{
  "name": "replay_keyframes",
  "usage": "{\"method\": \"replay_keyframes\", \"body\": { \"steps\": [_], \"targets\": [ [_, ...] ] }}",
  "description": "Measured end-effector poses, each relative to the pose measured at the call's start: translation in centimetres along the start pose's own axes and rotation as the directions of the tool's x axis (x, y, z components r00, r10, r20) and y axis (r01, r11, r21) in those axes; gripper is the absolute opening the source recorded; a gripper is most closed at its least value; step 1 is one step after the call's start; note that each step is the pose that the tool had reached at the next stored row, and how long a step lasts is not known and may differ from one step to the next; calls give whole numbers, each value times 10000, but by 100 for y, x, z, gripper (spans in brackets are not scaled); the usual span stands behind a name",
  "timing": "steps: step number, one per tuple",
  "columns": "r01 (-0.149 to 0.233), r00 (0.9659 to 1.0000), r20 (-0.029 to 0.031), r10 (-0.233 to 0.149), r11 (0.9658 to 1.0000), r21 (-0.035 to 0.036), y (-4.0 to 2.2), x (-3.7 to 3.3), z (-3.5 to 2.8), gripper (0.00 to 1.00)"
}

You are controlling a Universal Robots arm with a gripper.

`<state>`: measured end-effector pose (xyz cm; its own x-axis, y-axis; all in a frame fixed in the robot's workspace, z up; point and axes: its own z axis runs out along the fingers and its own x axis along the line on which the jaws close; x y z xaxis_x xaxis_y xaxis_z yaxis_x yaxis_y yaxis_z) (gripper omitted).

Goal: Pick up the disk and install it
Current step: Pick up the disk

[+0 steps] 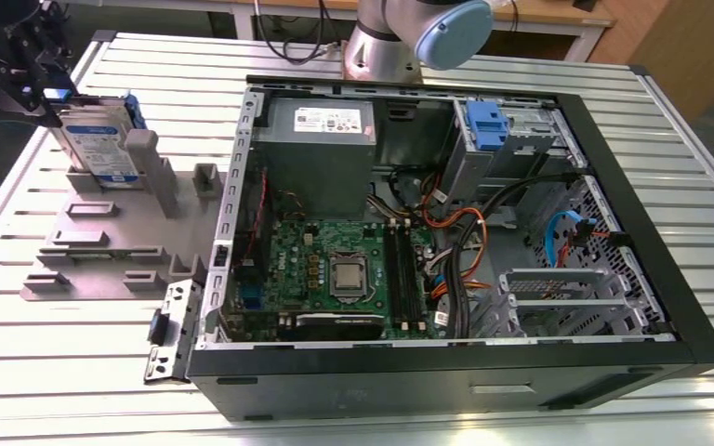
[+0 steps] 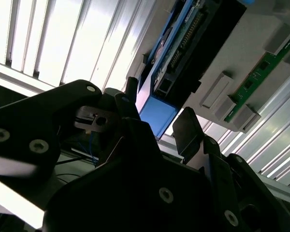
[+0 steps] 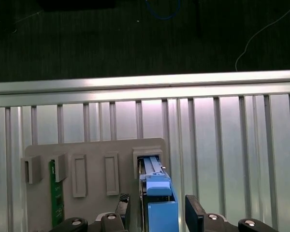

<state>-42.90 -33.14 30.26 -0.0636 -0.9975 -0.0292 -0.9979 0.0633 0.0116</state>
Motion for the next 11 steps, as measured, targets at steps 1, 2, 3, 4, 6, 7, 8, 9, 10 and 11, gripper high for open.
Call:
{"method": "replay_keyframes", "body": {
  "steps": [1, 2, 3, 4, 6, 7, 8, 9, 10, 11],
  "targets": [
    [0, 10000, 0, 0, 10000, 0, 0, 0, 0, 56],
    [0, 10000, 0, 0, 10000, 0, 0, 0, 0, 56],
    [0, 10000, 0, 0, 10000, 0, 0, 0, 1, 56],
    [0, 10000, 0, 0, 10000, 0, 0, 0, 1, 56],
    [0, 10000, 0, 0, 10000, 1, 0, 0, 1, 56],
    [0, 10000, 0, 0, 10000, 1, 0, 0, 2, 56],
    [0, 10000, 0, 0, 10000, 1, 0, 0, 2, 56],
    [0, 10000, 0, 0, 10000, 0, 0, 0, 2, 56],
    [0, 10000, 0, 0, 10000, 1, 0, 0, 2, 56],
    [1, 10000, 0, -1, 10000, 0, 0, 0, 2, 56]
  ]
}}
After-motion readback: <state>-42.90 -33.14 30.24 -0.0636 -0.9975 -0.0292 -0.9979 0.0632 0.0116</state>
